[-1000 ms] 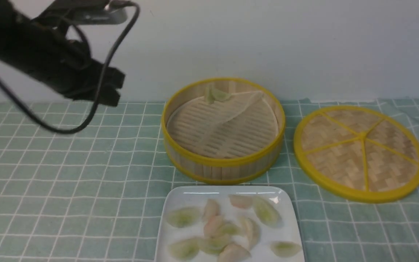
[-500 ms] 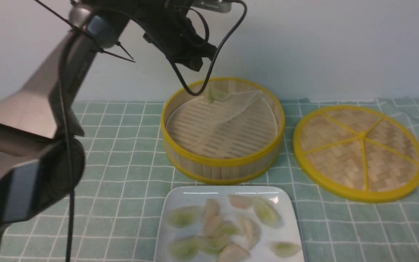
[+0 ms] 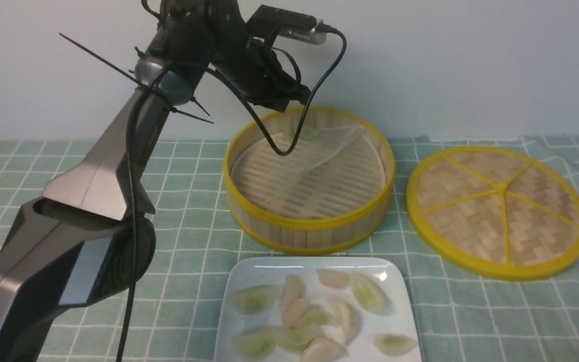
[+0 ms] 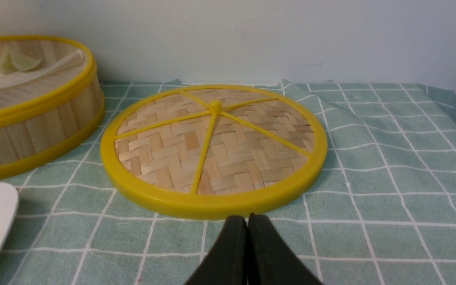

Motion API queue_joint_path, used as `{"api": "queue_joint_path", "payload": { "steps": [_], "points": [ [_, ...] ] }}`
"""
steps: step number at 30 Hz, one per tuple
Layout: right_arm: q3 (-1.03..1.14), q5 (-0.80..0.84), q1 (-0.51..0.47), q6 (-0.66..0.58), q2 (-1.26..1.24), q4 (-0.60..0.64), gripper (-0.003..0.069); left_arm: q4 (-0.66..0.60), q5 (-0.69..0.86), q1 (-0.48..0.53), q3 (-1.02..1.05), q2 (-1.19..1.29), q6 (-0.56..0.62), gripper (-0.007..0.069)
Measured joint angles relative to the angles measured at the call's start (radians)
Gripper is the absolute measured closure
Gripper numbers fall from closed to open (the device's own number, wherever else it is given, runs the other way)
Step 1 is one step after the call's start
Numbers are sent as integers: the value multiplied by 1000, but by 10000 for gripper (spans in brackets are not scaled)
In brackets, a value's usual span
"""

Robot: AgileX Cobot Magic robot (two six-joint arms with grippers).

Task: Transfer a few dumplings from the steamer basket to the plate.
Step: Use the left arm to grab a dumpling from the steamer

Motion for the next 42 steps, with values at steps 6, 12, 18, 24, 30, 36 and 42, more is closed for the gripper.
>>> {"api": "queue_joint_path", "payload": {
  "steps": [6,12,18,24,30,36,42],
  "points": [
    [0,0,0,0,0,0,673,-2,-53,-1,0,65,0,526],
    [0,0,0,0,0,0,673,-4,-123,-6,0,114,0,290],
    [0,0,0,0,0,0,673,-6,-190,-7,0,153,0,107],
    [0,0,0,0,0,0,673,-11,-245,-15,0,174,4,114],
    [0,0,0,1,0,0,673,-3,-268,-14,-2,182,7,302],
    [0,0,0,4,0,0,673,14,-174,-14,-4,154,7,512],
    [0,0,0,4,0,0,673,59,11,-14,-39,93,6,512]
  ]
}}
